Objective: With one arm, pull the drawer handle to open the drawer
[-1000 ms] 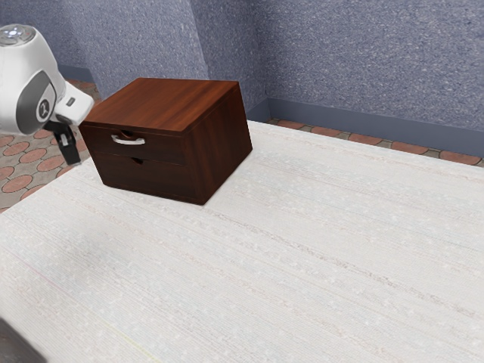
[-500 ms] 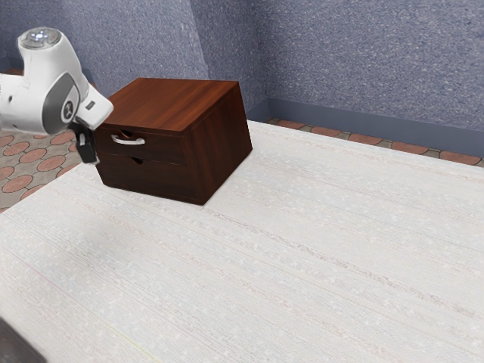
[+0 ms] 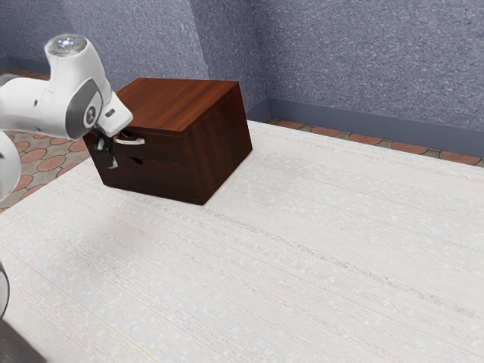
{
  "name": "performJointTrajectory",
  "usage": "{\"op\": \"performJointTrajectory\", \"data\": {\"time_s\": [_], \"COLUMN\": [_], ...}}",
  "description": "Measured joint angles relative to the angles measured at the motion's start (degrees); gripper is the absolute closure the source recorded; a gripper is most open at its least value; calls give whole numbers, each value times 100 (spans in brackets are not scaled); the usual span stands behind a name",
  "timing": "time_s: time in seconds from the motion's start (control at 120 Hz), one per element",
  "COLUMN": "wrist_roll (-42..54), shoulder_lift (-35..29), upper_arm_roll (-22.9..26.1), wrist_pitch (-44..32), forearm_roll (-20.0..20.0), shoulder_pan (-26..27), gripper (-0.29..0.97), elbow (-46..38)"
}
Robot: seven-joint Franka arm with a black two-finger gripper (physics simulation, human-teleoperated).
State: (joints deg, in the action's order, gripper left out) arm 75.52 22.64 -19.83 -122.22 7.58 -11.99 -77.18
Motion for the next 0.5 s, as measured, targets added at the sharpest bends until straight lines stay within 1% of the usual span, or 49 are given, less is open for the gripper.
{"op": "performJointTrajectory", "data": {"time_s": [0.15, 0.35, 0.5], "wrist_roll": [137, 269, 342], "shoulder_lift": [-14, -27, -15], "upper_arm_roll": [104, 358, 406], "wrist_pitch": [-18, -128, -221], "forearm_roll": [68, 520, 777], "shoulder_pan": [-70, -73, -107], "gripper": [0, 0, 0], "elbow": [-121, -133, -237]}}
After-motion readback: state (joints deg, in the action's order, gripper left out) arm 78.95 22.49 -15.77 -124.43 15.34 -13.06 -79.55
